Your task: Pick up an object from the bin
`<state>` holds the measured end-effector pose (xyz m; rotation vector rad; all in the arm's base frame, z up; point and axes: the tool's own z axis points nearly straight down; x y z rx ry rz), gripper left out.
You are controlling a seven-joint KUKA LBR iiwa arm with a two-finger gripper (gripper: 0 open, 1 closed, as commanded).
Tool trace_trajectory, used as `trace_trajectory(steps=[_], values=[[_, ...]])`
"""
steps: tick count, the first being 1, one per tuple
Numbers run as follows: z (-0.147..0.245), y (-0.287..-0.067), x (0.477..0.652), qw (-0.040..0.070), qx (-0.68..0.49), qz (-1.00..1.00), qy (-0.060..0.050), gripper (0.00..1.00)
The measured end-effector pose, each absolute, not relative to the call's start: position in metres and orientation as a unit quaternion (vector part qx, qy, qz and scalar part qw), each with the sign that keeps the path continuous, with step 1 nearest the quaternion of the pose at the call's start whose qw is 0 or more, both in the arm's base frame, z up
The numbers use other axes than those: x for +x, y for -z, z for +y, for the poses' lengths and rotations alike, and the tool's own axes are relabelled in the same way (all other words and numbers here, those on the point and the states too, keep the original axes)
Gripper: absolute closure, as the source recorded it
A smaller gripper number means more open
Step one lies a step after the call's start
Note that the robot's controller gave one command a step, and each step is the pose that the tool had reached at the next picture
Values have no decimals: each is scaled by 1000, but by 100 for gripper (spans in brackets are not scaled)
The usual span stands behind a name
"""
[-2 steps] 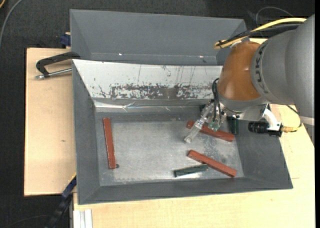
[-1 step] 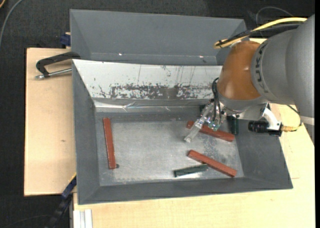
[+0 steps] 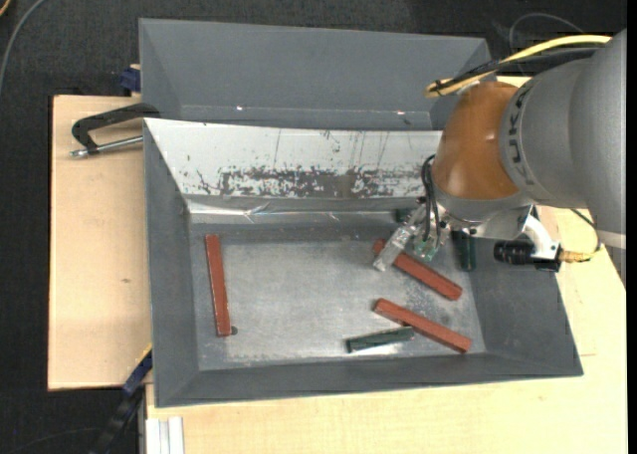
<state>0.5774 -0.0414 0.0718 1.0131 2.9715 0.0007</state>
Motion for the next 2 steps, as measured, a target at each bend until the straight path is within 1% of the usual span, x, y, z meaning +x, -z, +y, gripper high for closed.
trace_trajectory(steps=[1, 2], values=[[-41, -75, 579, 2, 322, 947, 0, 100], [-41, -204, 582, 6, 321, 947, -2, 100]])
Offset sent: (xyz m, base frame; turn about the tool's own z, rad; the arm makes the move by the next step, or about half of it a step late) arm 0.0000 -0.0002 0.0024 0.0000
